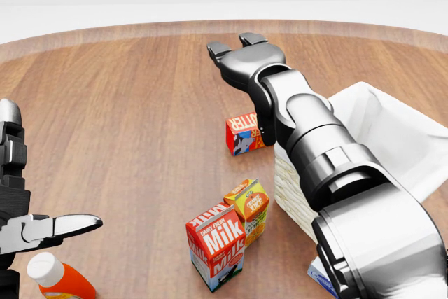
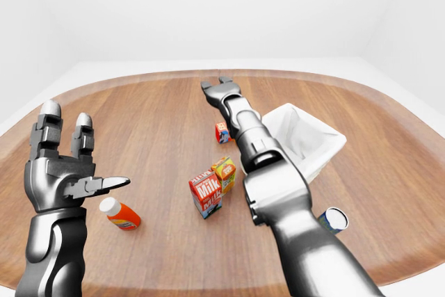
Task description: Pick up the orange juice, and put it in the basket.
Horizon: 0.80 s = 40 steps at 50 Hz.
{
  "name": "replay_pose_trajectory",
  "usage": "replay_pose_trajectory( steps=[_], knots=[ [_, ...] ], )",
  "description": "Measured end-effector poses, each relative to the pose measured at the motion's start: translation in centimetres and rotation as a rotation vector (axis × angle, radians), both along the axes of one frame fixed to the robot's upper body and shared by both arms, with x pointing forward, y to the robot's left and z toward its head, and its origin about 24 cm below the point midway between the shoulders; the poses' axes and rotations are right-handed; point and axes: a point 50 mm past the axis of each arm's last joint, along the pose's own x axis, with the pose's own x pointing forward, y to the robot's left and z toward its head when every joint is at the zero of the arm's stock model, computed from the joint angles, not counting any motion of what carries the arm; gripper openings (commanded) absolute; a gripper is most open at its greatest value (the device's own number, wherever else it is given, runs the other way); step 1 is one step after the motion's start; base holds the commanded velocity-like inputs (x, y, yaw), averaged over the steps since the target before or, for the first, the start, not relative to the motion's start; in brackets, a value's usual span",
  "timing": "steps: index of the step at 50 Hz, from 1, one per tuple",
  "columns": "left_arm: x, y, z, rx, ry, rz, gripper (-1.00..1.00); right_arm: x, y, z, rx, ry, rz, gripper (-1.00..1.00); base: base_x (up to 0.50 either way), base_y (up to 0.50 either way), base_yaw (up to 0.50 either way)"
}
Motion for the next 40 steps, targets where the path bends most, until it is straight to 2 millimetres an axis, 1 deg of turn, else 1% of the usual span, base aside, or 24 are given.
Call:
replay_pose_trajectory(
  steps=[40],
  knots=[
    [0.0, 0.0, 0.0, 0.000, 0.000, 0.000, 1.00, -0.7, 0.5, -3.0, -0.021, 0.056, 0.016, 1.00, 0.00, 0.00, 0.00]
  ],
)
